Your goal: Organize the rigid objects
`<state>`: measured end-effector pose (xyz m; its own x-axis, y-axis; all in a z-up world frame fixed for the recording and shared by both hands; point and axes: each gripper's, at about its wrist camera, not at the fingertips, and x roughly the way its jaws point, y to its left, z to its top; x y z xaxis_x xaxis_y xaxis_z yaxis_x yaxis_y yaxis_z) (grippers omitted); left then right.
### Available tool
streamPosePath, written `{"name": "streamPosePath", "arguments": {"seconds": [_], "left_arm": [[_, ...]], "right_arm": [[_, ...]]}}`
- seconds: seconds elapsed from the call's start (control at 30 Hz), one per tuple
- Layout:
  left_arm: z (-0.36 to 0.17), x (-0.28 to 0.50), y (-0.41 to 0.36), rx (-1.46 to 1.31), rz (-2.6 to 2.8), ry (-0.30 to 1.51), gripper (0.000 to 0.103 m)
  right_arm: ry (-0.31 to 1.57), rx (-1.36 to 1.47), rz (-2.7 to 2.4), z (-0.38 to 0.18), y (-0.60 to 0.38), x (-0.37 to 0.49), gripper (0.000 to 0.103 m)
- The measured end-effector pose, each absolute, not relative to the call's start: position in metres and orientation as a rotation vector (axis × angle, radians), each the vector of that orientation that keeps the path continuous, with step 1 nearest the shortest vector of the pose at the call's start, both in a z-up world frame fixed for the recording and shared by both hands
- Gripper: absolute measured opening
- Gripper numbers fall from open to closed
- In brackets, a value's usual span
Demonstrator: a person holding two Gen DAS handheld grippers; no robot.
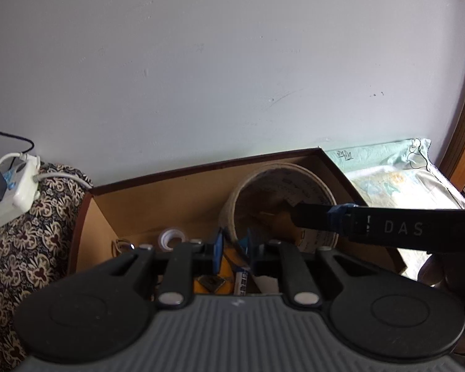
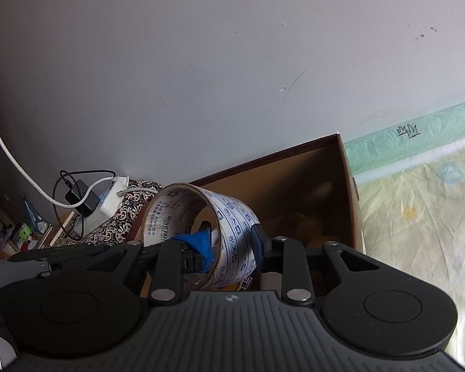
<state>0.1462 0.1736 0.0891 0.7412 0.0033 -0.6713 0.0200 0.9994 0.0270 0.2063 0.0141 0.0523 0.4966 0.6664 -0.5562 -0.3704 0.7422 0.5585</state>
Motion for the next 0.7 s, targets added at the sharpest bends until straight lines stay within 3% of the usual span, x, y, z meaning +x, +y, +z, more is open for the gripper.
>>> {"name": "streamPosePath", "arguments": {"seconds": [0.7], "left_arm": [[0.032,0.214,0.246,-0.17,-0.035,0.889,0.013]], "right_arm": [[1.04,0.39,0.533,0.015,0.074,0.263,0.009]]}}
